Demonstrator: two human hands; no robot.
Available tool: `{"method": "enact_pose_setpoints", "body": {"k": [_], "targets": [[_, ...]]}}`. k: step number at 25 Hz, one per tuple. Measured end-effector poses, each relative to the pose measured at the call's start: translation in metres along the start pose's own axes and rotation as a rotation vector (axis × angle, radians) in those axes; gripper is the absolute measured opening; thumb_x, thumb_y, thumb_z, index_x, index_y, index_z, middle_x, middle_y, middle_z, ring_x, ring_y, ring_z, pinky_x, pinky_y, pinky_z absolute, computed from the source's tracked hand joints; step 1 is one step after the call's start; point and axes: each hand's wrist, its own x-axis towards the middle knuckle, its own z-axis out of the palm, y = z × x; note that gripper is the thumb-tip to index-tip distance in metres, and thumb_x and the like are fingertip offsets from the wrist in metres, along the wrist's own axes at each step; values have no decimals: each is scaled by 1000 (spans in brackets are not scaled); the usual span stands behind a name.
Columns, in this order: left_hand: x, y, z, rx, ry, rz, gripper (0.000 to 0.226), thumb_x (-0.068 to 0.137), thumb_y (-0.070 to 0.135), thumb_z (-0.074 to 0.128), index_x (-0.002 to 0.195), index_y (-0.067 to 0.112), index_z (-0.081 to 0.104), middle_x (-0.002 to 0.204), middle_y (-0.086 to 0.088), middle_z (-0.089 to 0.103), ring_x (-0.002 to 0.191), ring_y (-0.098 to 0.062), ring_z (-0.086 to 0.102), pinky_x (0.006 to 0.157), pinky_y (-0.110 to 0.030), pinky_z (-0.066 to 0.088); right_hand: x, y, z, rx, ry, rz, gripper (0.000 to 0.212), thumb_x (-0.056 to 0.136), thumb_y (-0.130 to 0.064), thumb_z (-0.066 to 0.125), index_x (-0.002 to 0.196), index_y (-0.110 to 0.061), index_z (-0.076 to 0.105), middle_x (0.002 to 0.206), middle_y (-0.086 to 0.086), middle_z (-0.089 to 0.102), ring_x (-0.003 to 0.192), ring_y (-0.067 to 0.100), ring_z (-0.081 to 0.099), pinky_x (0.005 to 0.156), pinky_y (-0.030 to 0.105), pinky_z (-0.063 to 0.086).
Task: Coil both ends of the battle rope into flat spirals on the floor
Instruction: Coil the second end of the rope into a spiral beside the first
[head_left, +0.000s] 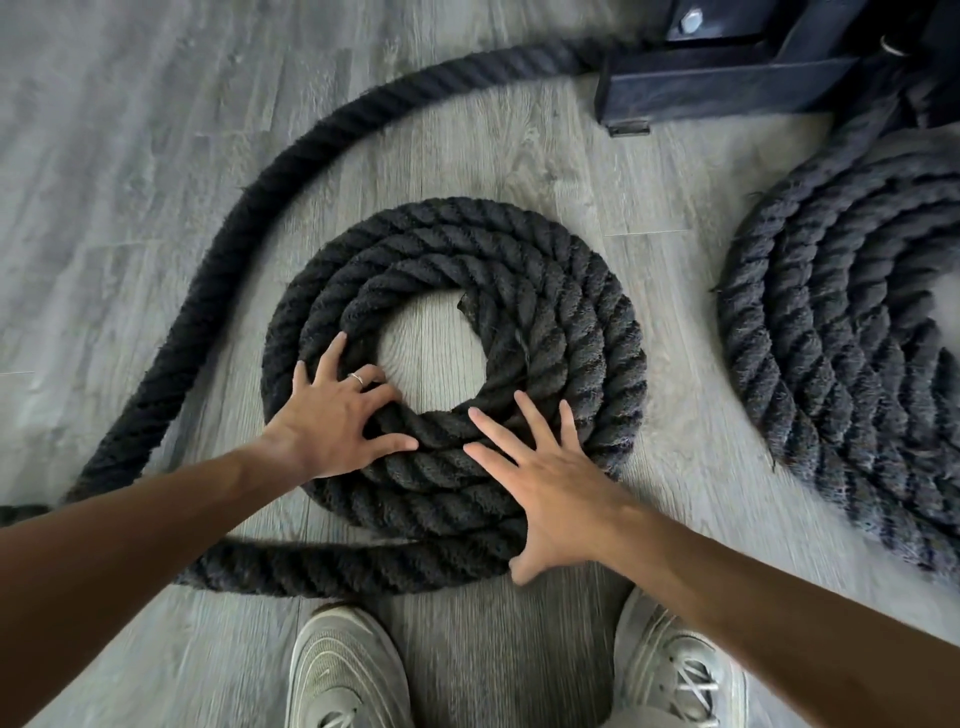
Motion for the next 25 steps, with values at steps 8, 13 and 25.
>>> {"method": "enact_pose_setpoints", "body": {"k": [8, 13, 25], "targets": [[8, 59, -4, -38, 127, -96, 84, 77, 91, 7, 145, 49, 31, 143, 13, 47, 120, -32, 34, 88, -48, 46, 6, 117, -81, -275, -70, 142, 133, 59, -38, 92, 151, -61, -2, 165, -14, -25, 153, 29, -18, 118, 70, -3], [-8, 24, 15, -278, 368, 42, 68, 83, 77, 41, 144, 47, 35, 146, 2, 37, 124, -30, 38, 95, -55, 47, 13, 74, -73, -167, 125, 364, 89, 83, -29, 74, 156, -37, 25, 170, 4, 2, 152, 41, 4, 118, 70, 5], [-45, -16, 42, -543, 289, -387, 62, 77, 81, 51, 125, 42, 48, 137, -7, 34, 135, -29, 21, 108, -54, 39, 36, -53, 22, -138, 161, -360, 60, 80, -43, 75, 130, -13, 63, 155, 6, 45, 153, 42, 8, 117, 66, 13]]}}
